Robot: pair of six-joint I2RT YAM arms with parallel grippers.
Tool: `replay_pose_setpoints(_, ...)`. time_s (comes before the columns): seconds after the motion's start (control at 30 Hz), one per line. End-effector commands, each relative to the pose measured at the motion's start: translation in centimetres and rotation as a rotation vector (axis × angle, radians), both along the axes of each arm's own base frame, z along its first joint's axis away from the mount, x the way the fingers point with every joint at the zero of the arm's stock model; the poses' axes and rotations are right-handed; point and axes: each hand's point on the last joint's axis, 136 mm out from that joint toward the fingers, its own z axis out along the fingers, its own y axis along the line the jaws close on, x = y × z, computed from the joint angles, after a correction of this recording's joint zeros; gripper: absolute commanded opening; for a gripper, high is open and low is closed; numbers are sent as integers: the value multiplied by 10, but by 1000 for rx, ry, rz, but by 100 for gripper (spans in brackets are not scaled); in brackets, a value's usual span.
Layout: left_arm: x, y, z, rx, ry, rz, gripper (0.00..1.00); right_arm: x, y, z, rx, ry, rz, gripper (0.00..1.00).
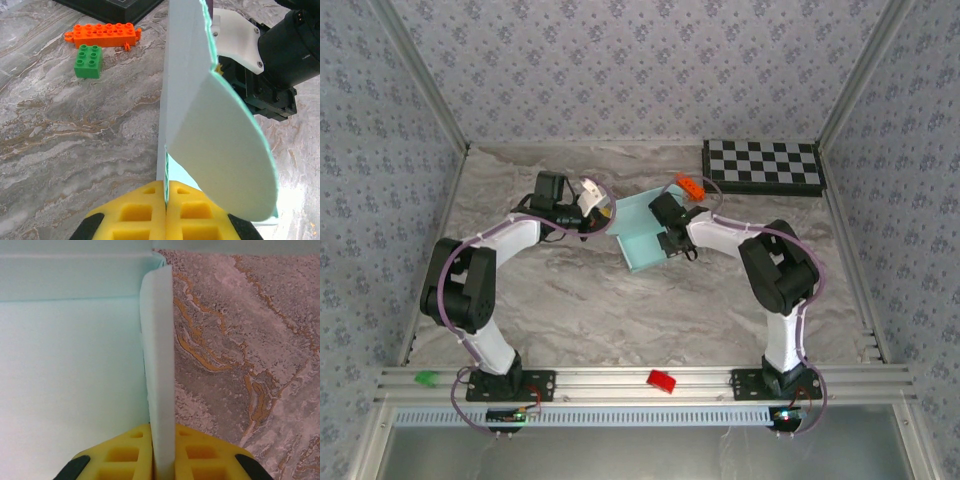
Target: Fold the paper box
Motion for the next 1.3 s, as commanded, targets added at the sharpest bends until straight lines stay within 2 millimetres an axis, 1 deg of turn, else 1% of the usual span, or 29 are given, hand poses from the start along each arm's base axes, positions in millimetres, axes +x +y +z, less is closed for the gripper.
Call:
replay_pose_setpoints(0.0,5,-1,16,-21,-41,-24,0,-12,-38,-18,-178,63,-54,13)
replay_pose_setpoints(0.1,6,-1,17,-23,-42,-25,0,-13,-37,-19,-167,66,-57,13)
replay_pose_setpoints(0.17,5,-2,17,-24,-39,-27,0,-12,-31,-16,-129,66,-52,13)
replay_pose_setpoints(0.33,5,-3,18,-29,-38,-38,0,-10,-6,-9,19,66,-34,15)
replay_pose_setpoints(0.43,4,-3,17,-30,-31,-40,0,-9,3,-3,73,61,-50,18)
replay_pose_setpoints(0.5,4,-3,17,-28,-31,-42,0,-8,6,-1,102,59,-66,22)
replay_pose_setpoints(0.6,5,-4,15,-26,-30,-44,0,-7,10,2,135,53,-81,32)
replay_pose_setpoints(0.73,5,-3,12,-24,-23,-44,0,-9,12,3,158,56,-96,39)
replay_pose_setpoints(0.83,6,-4,12,-23,-23,-43,0,-10,12,7,177,48,-106,45)
replay_pose_setpoints(0.9,7,-4,11,-21,-26,-41,6,-9,11,10,191,44,-119,48)
replay_pose_setpoints(1.0,8,-4,11,-20,-24,-44,12,-9,10,13,222,42,-133,49)
replay_pose_setpoints(1.2,11,-3,10,-10,-30,-29,33,-5,12,21,292,22,-156,57)
replay_pose_setpoints(1.23,11,-2,9,-6,-33,-24,37,-11,8,15,289,35,-158,58)
replay_pose_setpoints(1.27,12,-3,11,-5,-40,-22,40,-12,7,14,292,35,-160,59)
